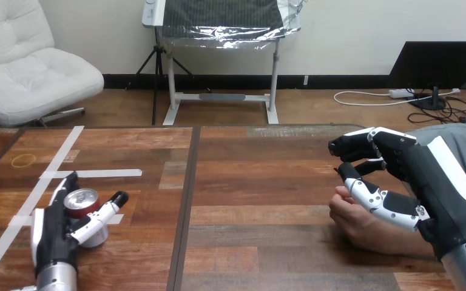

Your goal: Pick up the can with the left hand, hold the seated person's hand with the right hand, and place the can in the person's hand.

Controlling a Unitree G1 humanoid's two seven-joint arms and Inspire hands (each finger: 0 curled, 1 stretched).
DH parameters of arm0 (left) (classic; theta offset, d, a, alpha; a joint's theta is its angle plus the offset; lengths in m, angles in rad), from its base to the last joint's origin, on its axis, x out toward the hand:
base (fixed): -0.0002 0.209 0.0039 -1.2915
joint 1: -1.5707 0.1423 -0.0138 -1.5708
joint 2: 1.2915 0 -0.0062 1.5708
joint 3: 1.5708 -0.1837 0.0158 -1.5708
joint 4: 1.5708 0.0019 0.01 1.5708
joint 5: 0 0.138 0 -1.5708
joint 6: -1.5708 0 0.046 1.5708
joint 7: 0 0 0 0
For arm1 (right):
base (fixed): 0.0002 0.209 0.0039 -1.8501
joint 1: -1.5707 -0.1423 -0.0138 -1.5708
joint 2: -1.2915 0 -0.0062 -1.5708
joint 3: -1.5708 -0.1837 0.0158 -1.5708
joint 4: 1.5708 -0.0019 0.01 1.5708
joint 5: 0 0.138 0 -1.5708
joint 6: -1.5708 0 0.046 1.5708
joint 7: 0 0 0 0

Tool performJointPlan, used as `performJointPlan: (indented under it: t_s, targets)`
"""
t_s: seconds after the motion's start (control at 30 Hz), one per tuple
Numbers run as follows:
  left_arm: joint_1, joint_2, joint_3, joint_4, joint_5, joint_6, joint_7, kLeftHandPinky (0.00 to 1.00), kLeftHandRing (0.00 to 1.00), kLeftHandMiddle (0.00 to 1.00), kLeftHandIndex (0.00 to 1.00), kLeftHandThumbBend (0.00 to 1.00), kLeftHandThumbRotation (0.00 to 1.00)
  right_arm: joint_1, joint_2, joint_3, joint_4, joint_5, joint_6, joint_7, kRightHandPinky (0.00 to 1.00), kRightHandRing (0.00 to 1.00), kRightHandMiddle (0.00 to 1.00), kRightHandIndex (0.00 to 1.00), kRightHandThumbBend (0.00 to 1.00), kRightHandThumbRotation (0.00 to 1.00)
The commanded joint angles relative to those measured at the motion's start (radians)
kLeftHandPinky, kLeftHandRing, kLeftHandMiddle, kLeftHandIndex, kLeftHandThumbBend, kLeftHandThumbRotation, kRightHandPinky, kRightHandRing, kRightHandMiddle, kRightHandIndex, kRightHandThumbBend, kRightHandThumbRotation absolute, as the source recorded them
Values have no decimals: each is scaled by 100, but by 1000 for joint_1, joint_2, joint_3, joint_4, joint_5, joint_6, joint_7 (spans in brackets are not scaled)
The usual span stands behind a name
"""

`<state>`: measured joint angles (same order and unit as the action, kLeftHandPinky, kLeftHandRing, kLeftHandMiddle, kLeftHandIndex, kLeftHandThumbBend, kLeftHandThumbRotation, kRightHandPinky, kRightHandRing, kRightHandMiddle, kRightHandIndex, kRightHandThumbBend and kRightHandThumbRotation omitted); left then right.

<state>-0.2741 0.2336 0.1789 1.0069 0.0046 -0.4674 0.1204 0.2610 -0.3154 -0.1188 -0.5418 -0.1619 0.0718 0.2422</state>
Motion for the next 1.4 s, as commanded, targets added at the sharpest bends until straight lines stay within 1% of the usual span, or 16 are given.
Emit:
performJointPlan:
  t_s: [0.0, 0.1, 0.23, 0.4, 0.5, 0.83, 1.13, 1.37]
  targets:
    - [-6, -74, -60, -35, 10, 22, -70, 88, 91, 92, 90, 79, 30, -63, -20, -5, -49, -1, -12, 0, 63, 70, 69, 63, 33, 0]
    - [3, -79, -60, -52, 7, 21, -86, 88, 91, 91, 90, 80, 31, -63, -21, -5, -48, -3, -14, 1, 63, 70, 69, 63, 33, 0]
    - [15, -88, -57, -86, -10, 38, -119, 88, 91, 92, 91, 80, 31, -64, -21, -5, -47, -5, -12, 1, 63, 70, 69, 63, 34, 0]
    - [32, -100, -58, -129, -17, 57, -129, 87, 91, 91, 90, 81, 30, -65, -20, -5, -48, -4, -10, 2, 63, 70, 69, 63, 34, 0]
    - [44, -108, -57, -158, -30, 67, -145, 87, 91, 91, 90, 81, 29, -66, -21, -4, -47, -3, -10, 3, 63, 70, 69, 63, 34, 0]
    - [80, -126, -65, -248, -27, 89, -161, 85, 90, 90, 88, 80, 27, -69, -21, -3, -44, -7, -13, 2, 63, 69, 69, 63, 34, 0]
    - [109, -136, -78, -324, -14, 113, -157, 83, 87, 89, 87, 81, 28, -70, -20, -5, -42, -3, -15, 2, 63, 69, 69, 63, 34, 0]
    - [122, -136, -90, -361, -9, 125, -159, 83, 88, 89, 88, 79, 28, -74, -22, -6, -37, 0, -16, 4, 63, 69, 69, 63, 34, 0]
